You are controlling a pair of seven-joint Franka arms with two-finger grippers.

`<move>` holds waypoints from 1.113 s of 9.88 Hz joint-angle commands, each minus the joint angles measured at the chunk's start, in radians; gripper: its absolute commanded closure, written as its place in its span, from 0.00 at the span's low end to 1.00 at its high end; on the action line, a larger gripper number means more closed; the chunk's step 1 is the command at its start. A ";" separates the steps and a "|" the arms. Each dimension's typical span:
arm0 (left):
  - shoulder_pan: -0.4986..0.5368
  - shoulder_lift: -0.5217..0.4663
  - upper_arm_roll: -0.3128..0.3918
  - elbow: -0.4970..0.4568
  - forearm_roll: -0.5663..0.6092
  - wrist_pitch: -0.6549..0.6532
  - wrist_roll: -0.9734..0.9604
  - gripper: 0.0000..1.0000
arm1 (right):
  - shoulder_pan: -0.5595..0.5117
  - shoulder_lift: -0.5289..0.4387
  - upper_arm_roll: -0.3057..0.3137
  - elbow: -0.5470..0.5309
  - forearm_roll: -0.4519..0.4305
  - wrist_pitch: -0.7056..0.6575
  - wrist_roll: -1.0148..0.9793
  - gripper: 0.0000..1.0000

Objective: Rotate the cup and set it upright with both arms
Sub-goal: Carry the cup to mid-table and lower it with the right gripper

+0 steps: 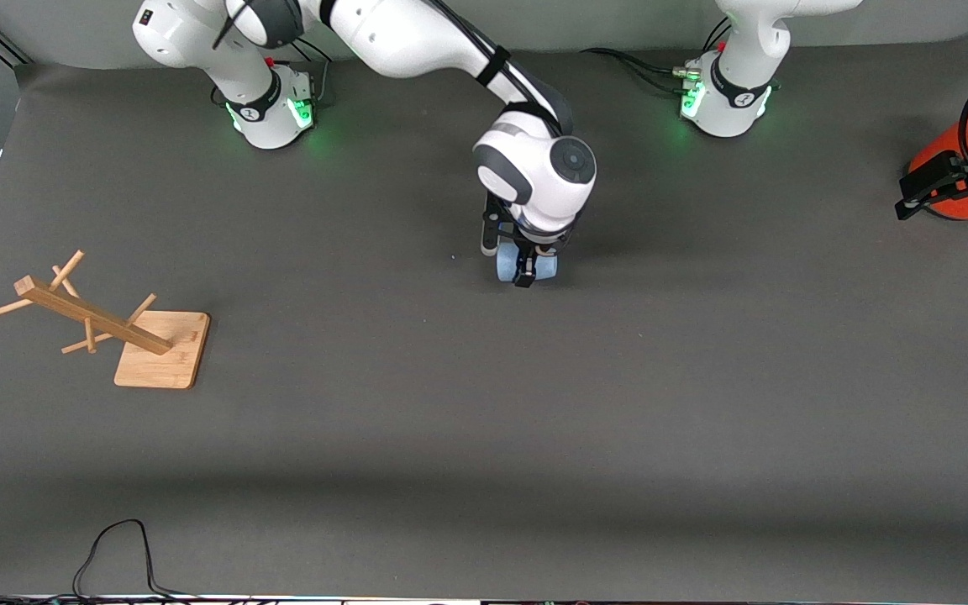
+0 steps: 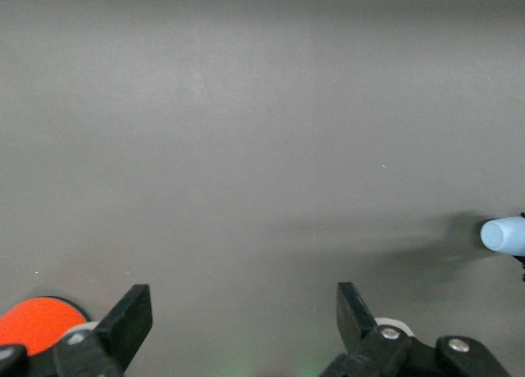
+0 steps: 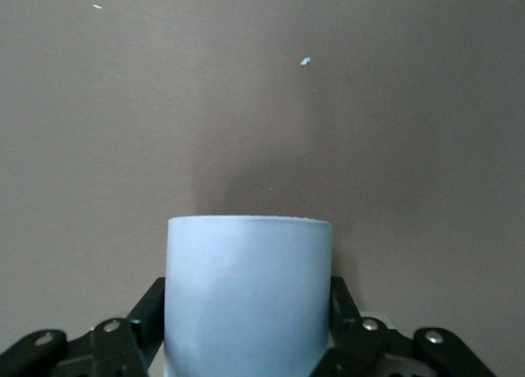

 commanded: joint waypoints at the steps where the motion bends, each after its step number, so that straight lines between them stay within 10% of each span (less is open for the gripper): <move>1: -0.002 -0.001 0.000 0.013 -0.002 -0.019 -0.001 0.00 | 0.007 0.059 -0.008 0.065 0.006 0.012 0.044 0.47; 5: -0.004 -0.001 0.000 0.013 -0.002 -0.024 -0.002 0.00 | 0.005 0.067 -0.010 0.068 0.001 0.013 0.032 0.00; 11: -0.001 0.005 0.000 0.014 0.004 -0.022 -0.001 0.00 | -0.053 -0.108 0.051 0.057 0.006 -0.127 -0.029 0.00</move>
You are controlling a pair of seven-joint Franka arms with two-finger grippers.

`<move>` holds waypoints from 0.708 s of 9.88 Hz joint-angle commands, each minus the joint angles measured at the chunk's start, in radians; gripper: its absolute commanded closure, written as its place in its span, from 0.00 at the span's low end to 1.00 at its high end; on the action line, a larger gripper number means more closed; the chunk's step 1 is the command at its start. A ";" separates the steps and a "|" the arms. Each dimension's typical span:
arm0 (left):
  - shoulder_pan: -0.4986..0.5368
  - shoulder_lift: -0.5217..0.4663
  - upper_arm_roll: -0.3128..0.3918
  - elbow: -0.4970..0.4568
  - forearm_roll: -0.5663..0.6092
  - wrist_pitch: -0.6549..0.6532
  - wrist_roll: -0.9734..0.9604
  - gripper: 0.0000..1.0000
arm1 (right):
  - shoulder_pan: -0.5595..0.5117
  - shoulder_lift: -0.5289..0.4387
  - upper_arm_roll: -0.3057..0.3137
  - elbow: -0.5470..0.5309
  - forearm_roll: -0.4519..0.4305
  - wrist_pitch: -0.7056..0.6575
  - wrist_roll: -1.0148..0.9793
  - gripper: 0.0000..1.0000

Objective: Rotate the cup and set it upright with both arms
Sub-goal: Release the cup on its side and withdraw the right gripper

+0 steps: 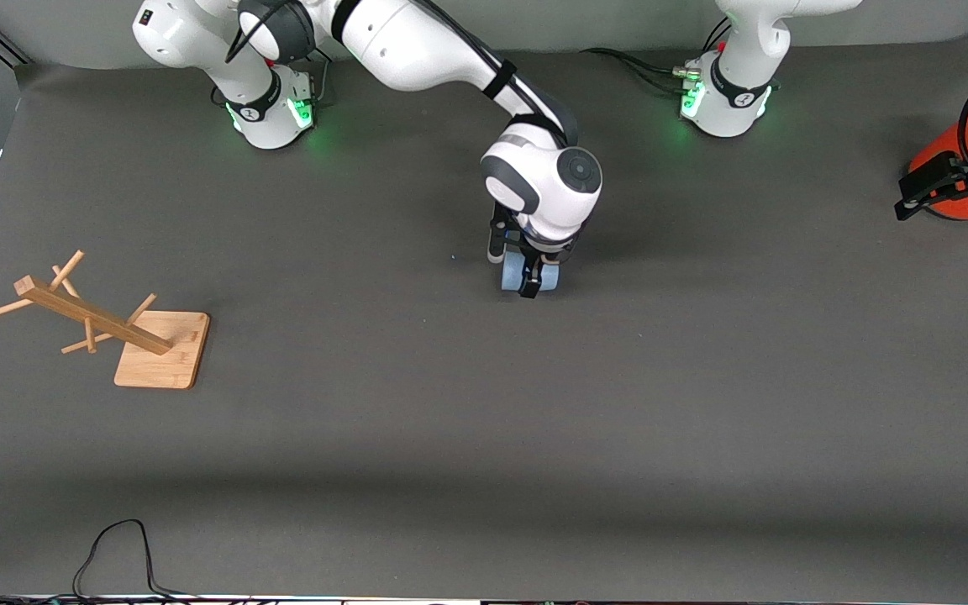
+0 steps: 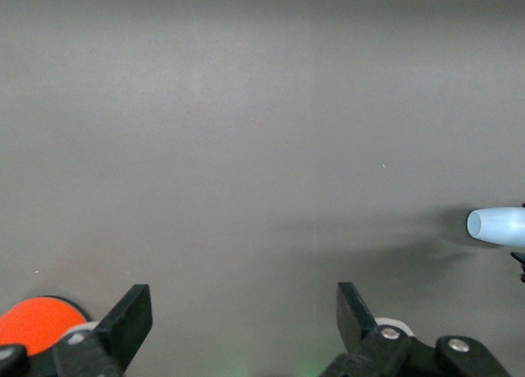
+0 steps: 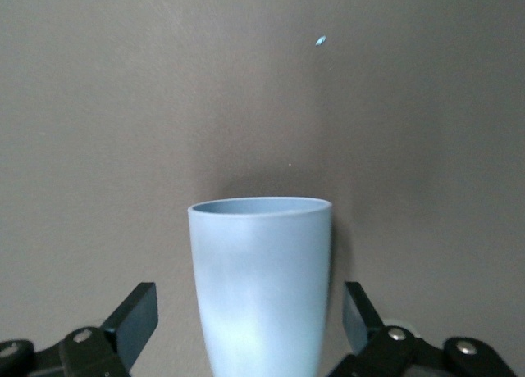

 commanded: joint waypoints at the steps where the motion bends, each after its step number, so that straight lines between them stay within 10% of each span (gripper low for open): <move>1: -0.002 0.003 0.001 0.013 0.002 -0.022 -0.009 0.00 | -0.075 -0.174 0.089 -0.040 0.003 -0.132 -0.080 0.00; 4: -0.004 0.000 -0.001 0.013 -0.002 -0.052 -0.019 0.00 | -0.314 -0.453 0.239 -0.206 0.002 -0.281 -0.371 0.00; 7: -0.016 0.011 -0.040 0.011 0.004 -0.035 -0.125 0.00 | -0.560 -0.663 0.260 -0.295 0.000 -0.460 -0.874 0.00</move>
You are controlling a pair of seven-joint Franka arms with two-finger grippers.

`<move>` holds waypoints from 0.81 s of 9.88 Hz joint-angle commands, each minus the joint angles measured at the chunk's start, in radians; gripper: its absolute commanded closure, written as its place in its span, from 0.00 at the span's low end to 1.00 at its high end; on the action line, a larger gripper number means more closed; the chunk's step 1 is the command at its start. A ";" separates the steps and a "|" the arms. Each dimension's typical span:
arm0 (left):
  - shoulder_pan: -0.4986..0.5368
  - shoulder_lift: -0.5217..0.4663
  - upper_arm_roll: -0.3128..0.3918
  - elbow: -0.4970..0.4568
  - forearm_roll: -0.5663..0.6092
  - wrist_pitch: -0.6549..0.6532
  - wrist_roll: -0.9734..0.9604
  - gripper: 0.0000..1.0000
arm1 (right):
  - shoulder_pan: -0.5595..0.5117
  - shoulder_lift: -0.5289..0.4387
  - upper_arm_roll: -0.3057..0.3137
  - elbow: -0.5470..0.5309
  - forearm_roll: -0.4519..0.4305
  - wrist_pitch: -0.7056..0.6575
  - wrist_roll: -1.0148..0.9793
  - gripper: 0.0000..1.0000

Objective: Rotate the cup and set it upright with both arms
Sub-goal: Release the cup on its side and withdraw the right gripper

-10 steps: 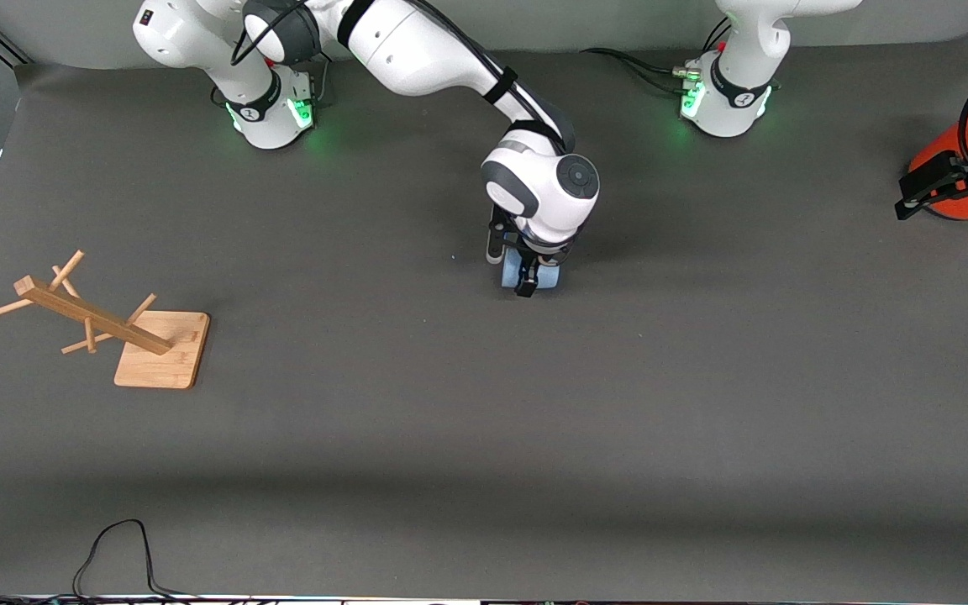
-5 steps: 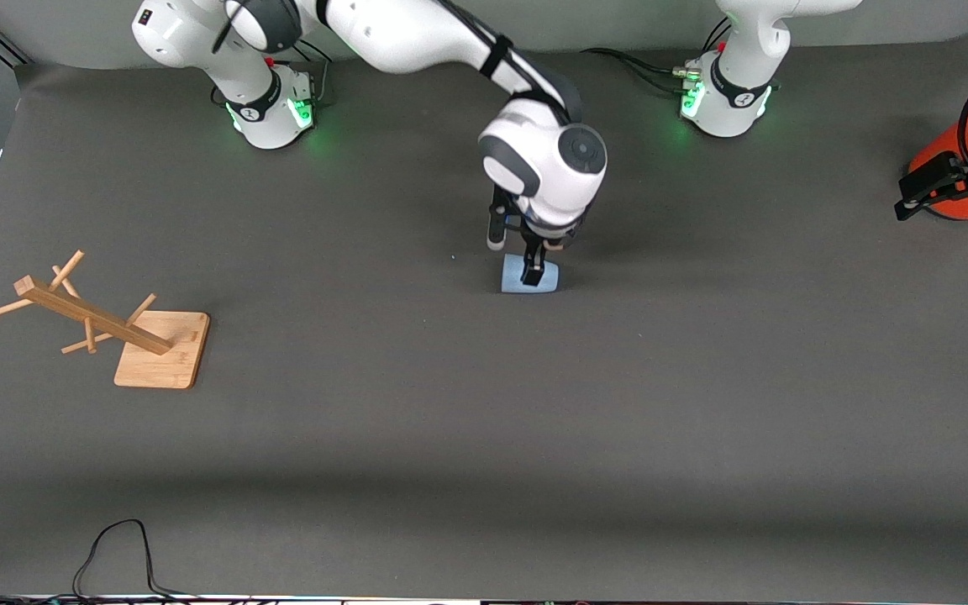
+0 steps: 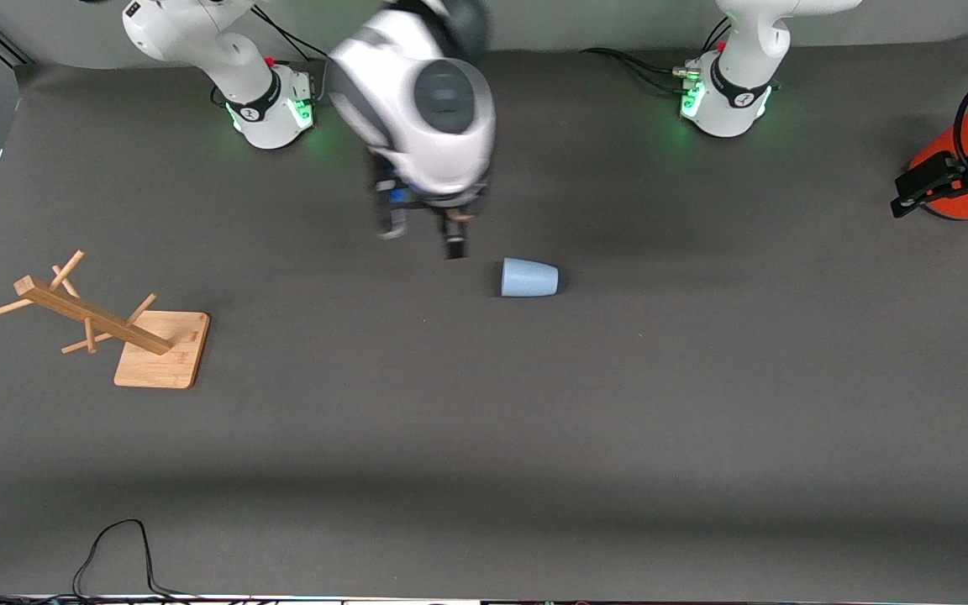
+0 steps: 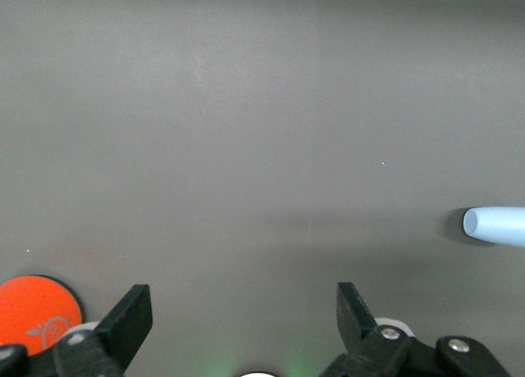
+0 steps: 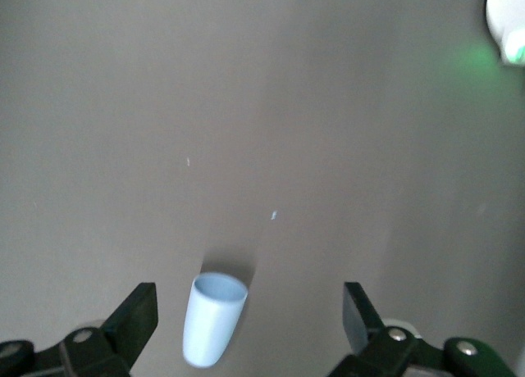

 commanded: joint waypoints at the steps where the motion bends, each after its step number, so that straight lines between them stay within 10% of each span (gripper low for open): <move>1: -0.014 0.011 -0.058 0.008 0.004 -0.015 -0.104 0.00 | -0.194 -0.175 0.027 -0.137 -0.001 -0.054 -0.386 0.00; 8: -0.129 0.135 -0.350 0.003 0.108 -0.002 -0.525 0.00 | -0.636 -0.337 0.019 -0.231 -0.079 -0.025 -1.574 0.00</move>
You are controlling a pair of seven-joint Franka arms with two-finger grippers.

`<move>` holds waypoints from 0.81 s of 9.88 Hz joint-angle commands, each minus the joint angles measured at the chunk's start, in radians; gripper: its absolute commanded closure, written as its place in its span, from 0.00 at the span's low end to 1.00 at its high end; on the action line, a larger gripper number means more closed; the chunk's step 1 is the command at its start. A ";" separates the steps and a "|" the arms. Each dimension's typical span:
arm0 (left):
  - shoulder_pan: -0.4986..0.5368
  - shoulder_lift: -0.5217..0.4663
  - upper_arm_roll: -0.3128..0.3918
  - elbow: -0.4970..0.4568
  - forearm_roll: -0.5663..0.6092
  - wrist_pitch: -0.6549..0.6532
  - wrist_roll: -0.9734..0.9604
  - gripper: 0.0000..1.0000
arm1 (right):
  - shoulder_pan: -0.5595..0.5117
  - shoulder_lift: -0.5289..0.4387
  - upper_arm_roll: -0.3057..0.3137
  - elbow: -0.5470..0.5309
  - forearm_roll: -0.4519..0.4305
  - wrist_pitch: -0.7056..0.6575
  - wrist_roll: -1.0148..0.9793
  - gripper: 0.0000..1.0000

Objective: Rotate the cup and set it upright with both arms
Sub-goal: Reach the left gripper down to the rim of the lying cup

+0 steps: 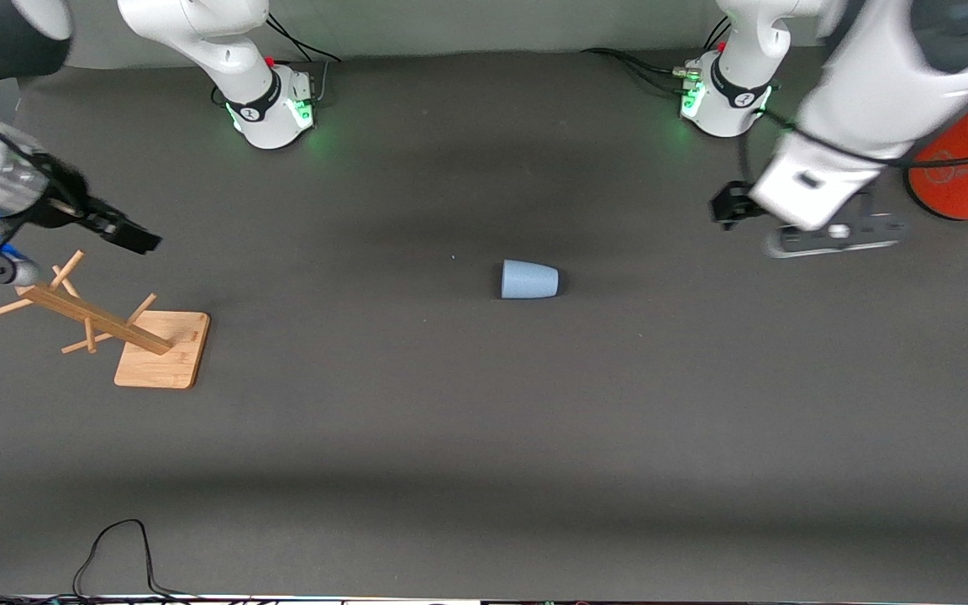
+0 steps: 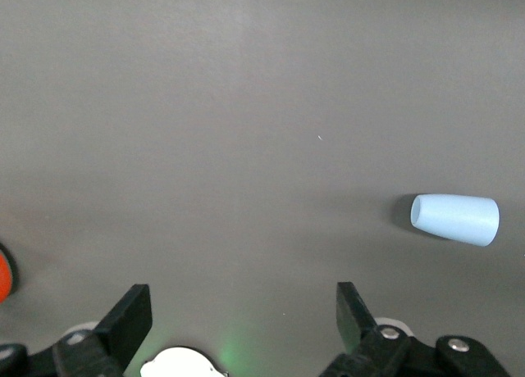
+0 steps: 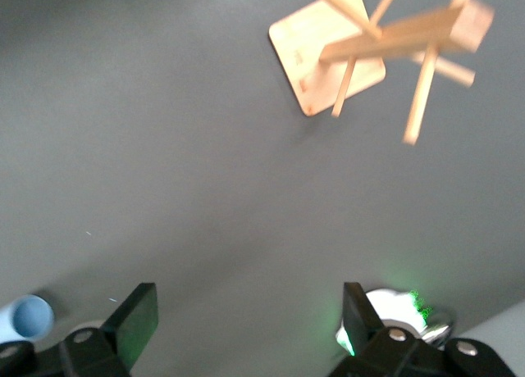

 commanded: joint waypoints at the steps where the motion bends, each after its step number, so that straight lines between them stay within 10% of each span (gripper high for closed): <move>1: -0.110 0.044 0.000 0.008 0.060 -0.002 -0.097 0.00 | -0.023 -0.014 -0.030 -0.026 -0.015 0.064 -0.230 0.00; 8: -0.468 0.322 0.000 0.066 0.279 0.087 -0.582 0.00 | -0.014 -0.006 -0.075 -0.043 -0.015 0.176 -0.511 0.00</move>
